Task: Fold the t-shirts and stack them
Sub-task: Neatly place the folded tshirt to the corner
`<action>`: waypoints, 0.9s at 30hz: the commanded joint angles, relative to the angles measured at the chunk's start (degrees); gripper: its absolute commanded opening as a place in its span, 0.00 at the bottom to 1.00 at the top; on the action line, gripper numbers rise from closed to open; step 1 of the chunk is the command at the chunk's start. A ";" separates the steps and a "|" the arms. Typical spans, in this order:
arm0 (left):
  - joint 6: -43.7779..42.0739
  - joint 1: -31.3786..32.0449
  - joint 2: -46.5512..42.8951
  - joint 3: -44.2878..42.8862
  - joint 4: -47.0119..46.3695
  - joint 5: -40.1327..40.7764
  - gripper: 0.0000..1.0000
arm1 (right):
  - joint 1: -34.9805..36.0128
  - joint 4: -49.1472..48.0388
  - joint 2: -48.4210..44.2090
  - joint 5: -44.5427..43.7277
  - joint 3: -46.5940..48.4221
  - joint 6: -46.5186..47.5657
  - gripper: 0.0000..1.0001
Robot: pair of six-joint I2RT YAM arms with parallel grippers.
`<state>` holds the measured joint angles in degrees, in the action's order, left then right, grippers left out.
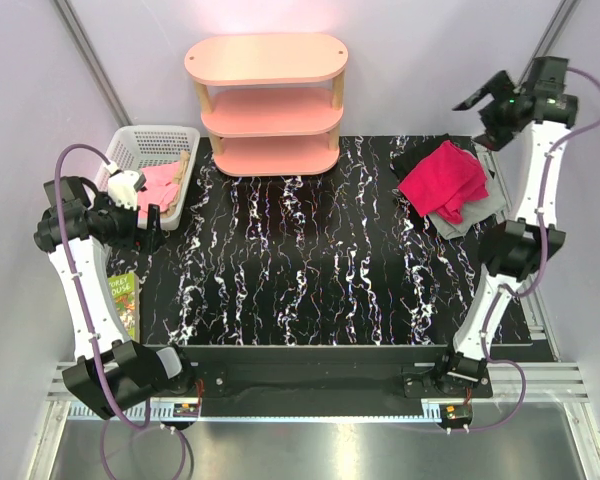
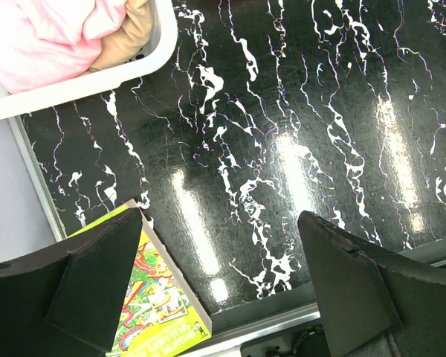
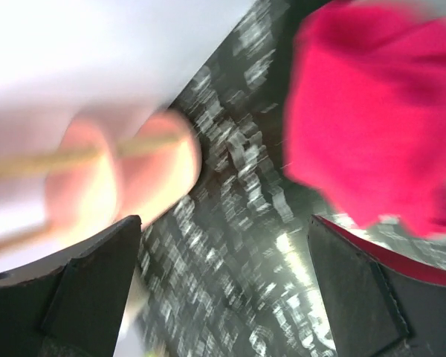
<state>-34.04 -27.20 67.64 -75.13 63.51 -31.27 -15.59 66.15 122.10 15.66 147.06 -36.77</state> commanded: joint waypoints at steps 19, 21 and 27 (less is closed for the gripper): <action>-1.99 -1.10 -0.75 -0.63 -0.93 2.26 0.92 | -2.95 -4.46 23.79 7.20 -8.20 -0.58 1.00; -1.82 -1.19 -0.58 -0.63 -0.93 1.74 0.92 | -2.95 -3.31 25.98 6.40 -8.02 1.25 0.99; -1.03 -1.19 -1.01 -0.63 -0.75 0.77 0.92 | -2.25 -2.94 23.46 8.85 -10.31 5.65 1.00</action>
<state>-34.76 -28.10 67.68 -75.13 63.51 -29.71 -18.52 63.00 146.58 26.92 138.08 -36.62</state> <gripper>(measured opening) 0.919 0.993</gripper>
